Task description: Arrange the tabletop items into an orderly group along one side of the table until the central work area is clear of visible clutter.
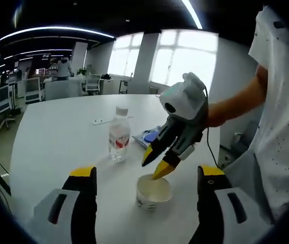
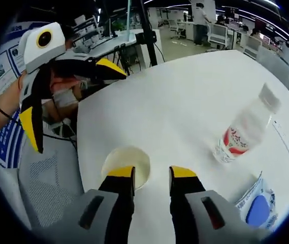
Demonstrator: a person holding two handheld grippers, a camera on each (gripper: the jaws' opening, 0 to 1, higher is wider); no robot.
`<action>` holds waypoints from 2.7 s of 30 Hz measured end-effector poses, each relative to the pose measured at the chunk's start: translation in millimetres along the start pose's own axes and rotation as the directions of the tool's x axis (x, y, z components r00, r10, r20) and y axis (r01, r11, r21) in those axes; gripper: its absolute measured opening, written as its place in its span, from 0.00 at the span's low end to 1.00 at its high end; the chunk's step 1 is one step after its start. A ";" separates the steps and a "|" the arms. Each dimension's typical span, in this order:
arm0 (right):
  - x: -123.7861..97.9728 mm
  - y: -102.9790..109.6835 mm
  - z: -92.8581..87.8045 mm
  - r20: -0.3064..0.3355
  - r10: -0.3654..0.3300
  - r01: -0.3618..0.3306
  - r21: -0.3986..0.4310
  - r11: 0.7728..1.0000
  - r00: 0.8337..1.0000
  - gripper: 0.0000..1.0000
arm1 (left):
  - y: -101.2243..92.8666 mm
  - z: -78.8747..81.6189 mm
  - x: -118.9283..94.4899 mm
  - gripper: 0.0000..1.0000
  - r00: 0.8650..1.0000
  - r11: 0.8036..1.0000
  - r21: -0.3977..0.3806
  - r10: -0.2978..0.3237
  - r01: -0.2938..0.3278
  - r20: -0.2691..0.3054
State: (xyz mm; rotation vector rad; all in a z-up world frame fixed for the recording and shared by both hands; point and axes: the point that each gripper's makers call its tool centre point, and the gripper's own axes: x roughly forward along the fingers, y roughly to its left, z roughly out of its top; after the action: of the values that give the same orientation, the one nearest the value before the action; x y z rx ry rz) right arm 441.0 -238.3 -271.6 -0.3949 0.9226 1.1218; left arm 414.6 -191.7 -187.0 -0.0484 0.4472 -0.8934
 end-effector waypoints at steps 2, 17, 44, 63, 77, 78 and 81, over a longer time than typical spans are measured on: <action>3.9 0.5 -0.9 -0.012 0.009 -0.009 0.000 1.000 1.000 0.17 | 0.3 -0.6 -0.5 0.83 1.000 1.000 -0.005 0.004 -0.004 0.003; 13.4 2.2 -7.3 -0.050 0.018 -0.018 0.004 1.000 0.999 0.00 | 0.7 -1.4 -0.6 0.82 1.000 1.000 -0.020 0.013 -0.013 0.019; -78.5 -92.8 -18.6 -0.019 -0.089 0.091 0.111 0.990 0.996 0.00 | -12.5 8.8 21.7 0.82 0.999 0.999 -0.009 -0.037 0.038 0.019; -66.2 -178.4 -7.0 -0.029 -0.095 0.099 0.202 0.974 0.995 0.00 | -3.9 6.6 28.1 0.82 0.999 0.999 -0.036 -0.035 0.035 0.006; -41.9 -193.7 -22.5 -0.066 -0.073 0.086 0.222 0.971 0.995 0.00 | 1.4 1.7 35.9 0.81 0.999 0.998 -0.055 -0.037 0.036 -0.005; -41.8 -194.1 -22.4 -0.065 -0.073 0.085 0.224 0.971 0.995 0.00 | 1.6 1.1 36.6 0.81 0.999 0.998 -0.056 -0.037 0.037 -0.007; -40.2 -194.0 -21.9 -0.059 -0.064 0.076 0.238 0.968 0.996 0.00 | 1.0 1.0 37.5 0.81 0.999 0.998 -0.058 -0.040 0.039 -0.006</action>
State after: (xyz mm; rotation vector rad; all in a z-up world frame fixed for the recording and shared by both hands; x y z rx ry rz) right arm 599.9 -358.0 -284.4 -0.2566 1.0676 0.9261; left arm 436.0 -219.8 -199.6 -0.1078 0.4800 -0.9198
